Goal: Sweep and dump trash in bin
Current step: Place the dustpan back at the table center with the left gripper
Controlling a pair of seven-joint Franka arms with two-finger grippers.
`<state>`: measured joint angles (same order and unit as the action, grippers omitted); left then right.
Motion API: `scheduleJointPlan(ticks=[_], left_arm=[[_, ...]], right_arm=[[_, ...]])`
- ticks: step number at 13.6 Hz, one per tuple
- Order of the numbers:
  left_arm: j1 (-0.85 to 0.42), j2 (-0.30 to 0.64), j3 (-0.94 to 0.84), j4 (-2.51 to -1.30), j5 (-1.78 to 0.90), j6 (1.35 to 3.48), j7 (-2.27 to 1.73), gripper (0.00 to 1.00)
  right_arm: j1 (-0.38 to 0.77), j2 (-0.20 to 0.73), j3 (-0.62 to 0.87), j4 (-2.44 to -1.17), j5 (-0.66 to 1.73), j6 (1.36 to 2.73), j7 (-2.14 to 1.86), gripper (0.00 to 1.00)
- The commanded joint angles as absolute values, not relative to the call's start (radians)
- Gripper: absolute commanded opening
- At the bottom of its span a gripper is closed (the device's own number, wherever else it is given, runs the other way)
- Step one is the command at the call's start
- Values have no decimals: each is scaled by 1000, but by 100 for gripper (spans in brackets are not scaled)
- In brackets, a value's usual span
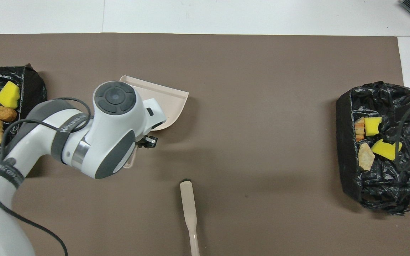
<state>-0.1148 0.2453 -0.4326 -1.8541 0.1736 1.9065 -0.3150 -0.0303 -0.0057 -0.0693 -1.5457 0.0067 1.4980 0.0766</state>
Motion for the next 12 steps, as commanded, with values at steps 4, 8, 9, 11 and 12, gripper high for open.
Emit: scheduleJointPlan(ticks=[4,8,9,11,12], left_arm=[[-164,377,-515,-1752,155,1976,-607,0],[-242,530,-531,-1599,163,1957,-784,0],[-242,538,-531,-1580,163,1959,-784,0],[-241,538,-531,-1578,167,1973,-779,20],[-239,531,-531,-1582,167,1976,-773,52]], right_arm=[[-32,-11,-69,-1535,61,1503,158,100],[-23,-14,-71,-1560,43,1566,153,100],[-25,-12,-71,-1563,43,1592,152,100],[-25,-5,-71,-1563,43,1606,114,100],[-26,-6,-72,-1565,41,1606,94,100]])
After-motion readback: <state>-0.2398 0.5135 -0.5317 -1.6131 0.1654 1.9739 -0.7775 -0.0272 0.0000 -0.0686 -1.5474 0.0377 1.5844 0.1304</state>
